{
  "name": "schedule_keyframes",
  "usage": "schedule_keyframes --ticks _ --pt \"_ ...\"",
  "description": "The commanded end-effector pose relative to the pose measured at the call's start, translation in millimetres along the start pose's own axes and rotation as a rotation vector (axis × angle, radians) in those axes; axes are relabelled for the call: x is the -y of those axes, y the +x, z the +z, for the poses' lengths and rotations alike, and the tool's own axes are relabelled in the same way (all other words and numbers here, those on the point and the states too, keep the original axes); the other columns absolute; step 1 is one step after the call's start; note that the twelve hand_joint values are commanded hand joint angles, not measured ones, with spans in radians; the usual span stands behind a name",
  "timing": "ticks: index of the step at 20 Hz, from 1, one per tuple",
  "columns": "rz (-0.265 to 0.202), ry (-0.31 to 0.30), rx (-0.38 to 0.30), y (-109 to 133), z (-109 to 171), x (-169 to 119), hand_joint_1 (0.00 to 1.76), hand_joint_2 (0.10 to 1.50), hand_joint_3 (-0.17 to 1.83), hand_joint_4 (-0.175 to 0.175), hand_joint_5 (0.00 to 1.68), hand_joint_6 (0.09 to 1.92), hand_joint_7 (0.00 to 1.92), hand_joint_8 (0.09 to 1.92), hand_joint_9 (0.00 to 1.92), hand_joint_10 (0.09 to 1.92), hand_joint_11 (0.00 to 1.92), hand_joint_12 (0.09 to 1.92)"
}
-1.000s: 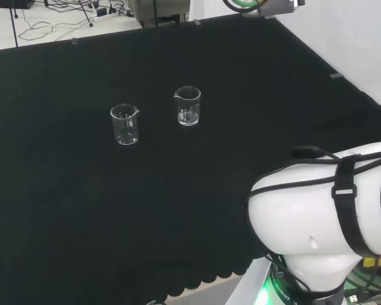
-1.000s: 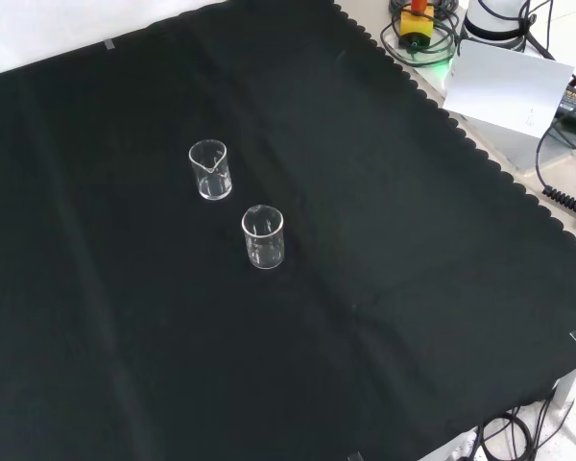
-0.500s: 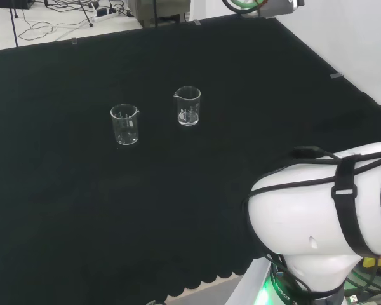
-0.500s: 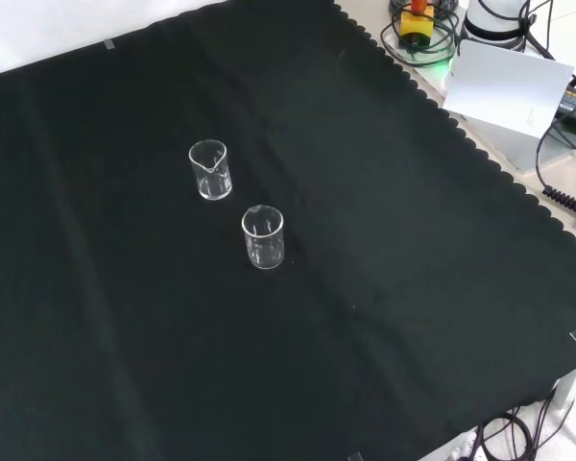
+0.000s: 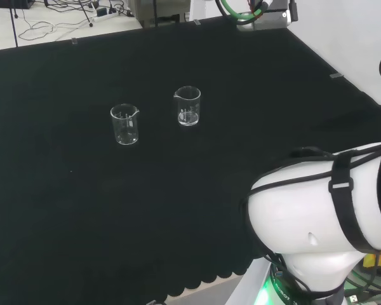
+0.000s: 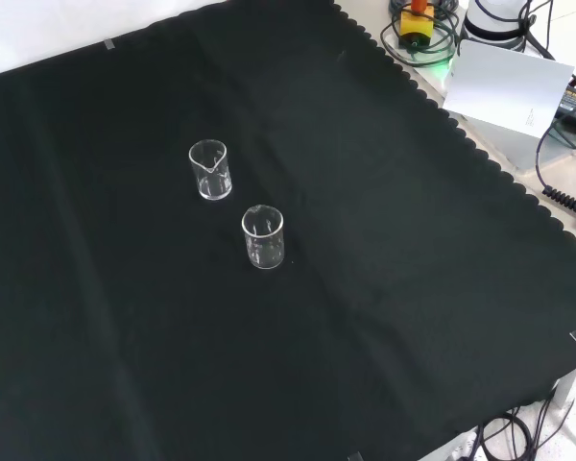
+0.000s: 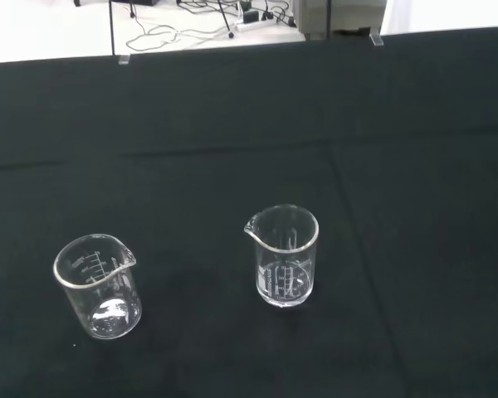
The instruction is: Pick up the beaker on the right.
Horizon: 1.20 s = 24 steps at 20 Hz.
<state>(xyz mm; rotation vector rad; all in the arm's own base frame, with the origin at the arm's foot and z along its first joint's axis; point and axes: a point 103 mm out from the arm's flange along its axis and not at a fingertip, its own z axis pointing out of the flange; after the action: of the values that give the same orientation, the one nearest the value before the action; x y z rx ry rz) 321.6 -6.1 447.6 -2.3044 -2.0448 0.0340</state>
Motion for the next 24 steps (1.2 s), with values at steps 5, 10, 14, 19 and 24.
schedule_keyframes --ticks 5,10,14,19,24 --pt "0.034 0.035 0.015 -19 44 -51 0.14 1.27 0.24 -0.003 0.3 0.09 0.0 0.41 0.09 0.63 0.0 1.18" --pt "0.027 0.053 0.009 -24 79 -85 0.21 1.25 0.23 -0.004 0.3 0.09 0.0 0.41 0.1 0.63 0.0 1.19" --pt "0.013 0.082 -0.032 -24 109 -112 0.36 1.16 0.19 -0.004 0.28 0.09 0.02 0.43 0.13 0.64 0.0 1.21" --pt "0.006 0.107 -0.071 -28 137 -144 0.45 1.08 0.18 -0.004 0.26 0.09 0.05 0.46 0.16 0.66 0.0 1.27" --pt "0.013 0.107 -0.112 -44 154 -175 0.51 1.01 0.18 -0.003 0.25 0.09 0.06 0.49 0.19 0.67 0.0 1.31"
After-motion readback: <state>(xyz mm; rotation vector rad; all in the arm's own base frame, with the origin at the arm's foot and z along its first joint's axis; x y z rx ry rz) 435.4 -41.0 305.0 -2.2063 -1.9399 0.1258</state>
